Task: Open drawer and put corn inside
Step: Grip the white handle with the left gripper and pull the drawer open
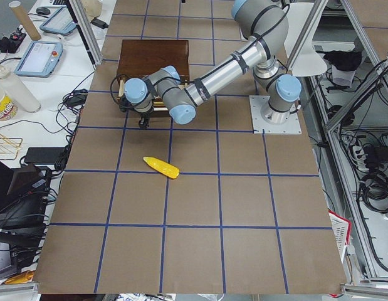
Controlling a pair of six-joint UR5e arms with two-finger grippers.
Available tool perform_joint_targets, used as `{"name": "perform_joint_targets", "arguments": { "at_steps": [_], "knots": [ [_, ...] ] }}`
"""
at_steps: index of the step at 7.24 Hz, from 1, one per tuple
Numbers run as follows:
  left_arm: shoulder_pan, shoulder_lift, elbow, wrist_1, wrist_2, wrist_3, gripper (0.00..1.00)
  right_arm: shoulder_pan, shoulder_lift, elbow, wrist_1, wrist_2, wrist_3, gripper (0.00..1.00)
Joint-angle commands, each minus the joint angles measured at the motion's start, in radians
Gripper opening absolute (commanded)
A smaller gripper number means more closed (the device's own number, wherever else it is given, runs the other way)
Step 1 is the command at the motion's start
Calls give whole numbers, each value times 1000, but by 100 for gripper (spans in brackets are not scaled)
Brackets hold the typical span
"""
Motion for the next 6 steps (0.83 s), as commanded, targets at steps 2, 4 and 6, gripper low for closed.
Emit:
{"name": "perform_joint_targets", "arguments": {
  "at_steps": [2, 4, 6],
  "knots": [
    [4, -4, 16, 4, 23, 47, 100, 0, 0, 0, -1, 0, 0, 100],
    [4, -26, 52, -1, 27, 49, 100, 0, -1, 0, 1, 0, 0, 100],
    [5, -26, 76, -21, 41, 49, 100, 0, 0, 0, 1, 0, 0, 100]
  ]
}}
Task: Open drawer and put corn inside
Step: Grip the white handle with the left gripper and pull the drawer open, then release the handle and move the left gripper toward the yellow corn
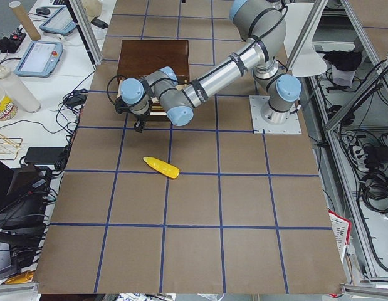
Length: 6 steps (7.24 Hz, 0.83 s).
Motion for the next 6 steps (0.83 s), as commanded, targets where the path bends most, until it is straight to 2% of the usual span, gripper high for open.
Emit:
{"name": "perform_joint_targets", "arguments": {
  "at_steps": [1, 4, 5, 6],
  "knots": [
    [1, 16, 30, -46, 7, 1, 100, 0, 0, 0, -1, 0, 0, 100],
    [88, 40, 79, -129, 31, 1, 100, 0, 0, 0, 0, 0, 0, 100],
    [96, 46, 87, -130, 85, 8, 100, 0, 0, 0, 0, 0, 0, 100],
    [100, 46, 87, -117, 146, 95, 100, 0, -1, 0, 0, 0, 0, 100]
  ]
}}
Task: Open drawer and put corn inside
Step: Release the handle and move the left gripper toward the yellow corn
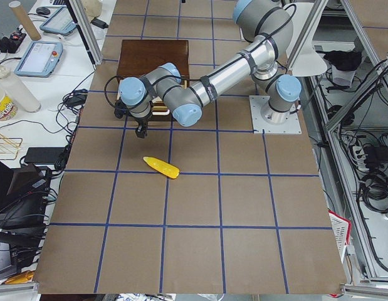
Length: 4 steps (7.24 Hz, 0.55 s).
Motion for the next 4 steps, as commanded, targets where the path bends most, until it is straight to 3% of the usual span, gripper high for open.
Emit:
{"name": "perform_joint_targets", "arguments": {
  "at_steps": [1, 4],
  "knots": [
    [14, -5, 0, 40, 113, 199, 100, 0, -1, 0, 0, 0, 0, 100],
    [84, -22, -79, 152, 146, 430, 100, 0, 0, 0, -1, 0, 0, 100]
  ]
}}
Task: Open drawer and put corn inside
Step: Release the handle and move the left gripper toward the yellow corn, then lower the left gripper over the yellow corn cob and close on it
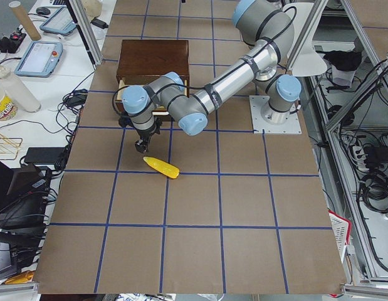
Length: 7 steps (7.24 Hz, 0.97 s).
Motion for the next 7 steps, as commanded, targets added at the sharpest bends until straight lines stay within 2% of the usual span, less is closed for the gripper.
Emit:
{"name": "perform_joint_targets", "arguments": {
  "at_steps": [1, 2, 3, 5, 7],
  "knots": [
    [33, -8, -92, 133, 6, 145, 100, 0, 1, 0, 1, 0, 0, 100],
    [33, -8, -157, 228, 11, 165, 100, 0, 0, 0, 1, 0, 0, 100],
    [33, -8, -203, 264, 10, 167, 100, 0, 1, 0, -1, 0, 0, 100],
    [34, -26, -225, 266, 28, 167, 100, 0, 1, 0, 1, 0, 0, 100],
    [39, -70, -223, 345, 60, 187, 100, 0, 0, 0, -1, 0, 0, 100]
  ]
}}
